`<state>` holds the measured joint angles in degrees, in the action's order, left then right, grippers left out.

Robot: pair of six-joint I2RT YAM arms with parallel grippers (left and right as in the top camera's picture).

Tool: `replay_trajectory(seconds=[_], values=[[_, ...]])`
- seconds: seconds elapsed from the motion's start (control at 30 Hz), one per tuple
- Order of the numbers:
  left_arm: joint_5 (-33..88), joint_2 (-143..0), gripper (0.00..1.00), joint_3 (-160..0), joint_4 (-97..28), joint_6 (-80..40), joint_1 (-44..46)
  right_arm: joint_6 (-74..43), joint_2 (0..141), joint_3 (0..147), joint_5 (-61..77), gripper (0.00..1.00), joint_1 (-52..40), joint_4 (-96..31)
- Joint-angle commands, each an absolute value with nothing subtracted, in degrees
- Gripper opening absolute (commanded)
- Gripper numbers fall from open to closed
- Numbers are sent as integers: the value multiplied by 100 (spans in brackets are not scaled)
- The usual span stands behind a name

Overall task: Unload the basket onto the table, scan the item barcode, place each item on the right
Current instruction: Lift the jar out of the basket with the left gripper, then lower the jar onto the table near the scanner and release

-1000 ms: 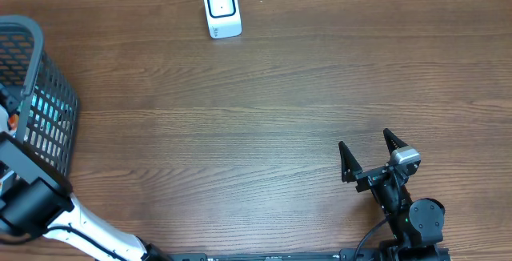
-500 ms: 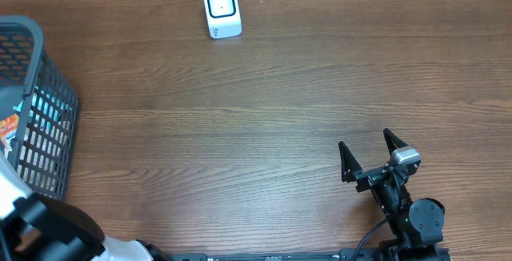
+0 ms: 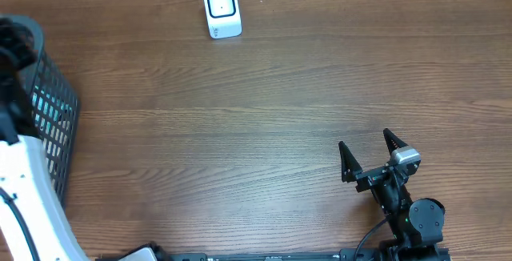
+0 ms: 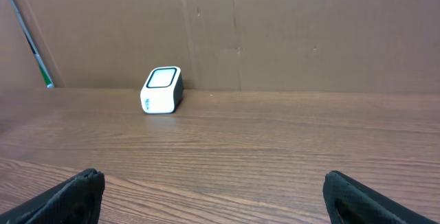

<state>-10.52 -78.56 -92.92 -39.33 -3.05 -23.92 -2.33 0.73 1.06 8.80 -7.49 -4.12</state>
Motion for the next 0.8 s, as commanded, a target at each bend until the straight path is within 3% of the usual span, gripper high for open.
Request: replay_trajectory(seconds=[0.0,0.4,0.77], values=[[-1050,-7651,35,-9295,-4115,-388,-1608,-207,19,47,910,100,-722,-390],[-834,-8272,34,-9266,-5343,-384,886,-207,19,47,910,100,-722,-390],[849,-9198,33,-8237,-4504,622,1352,-207,19,47,910,100,-722,-390]])
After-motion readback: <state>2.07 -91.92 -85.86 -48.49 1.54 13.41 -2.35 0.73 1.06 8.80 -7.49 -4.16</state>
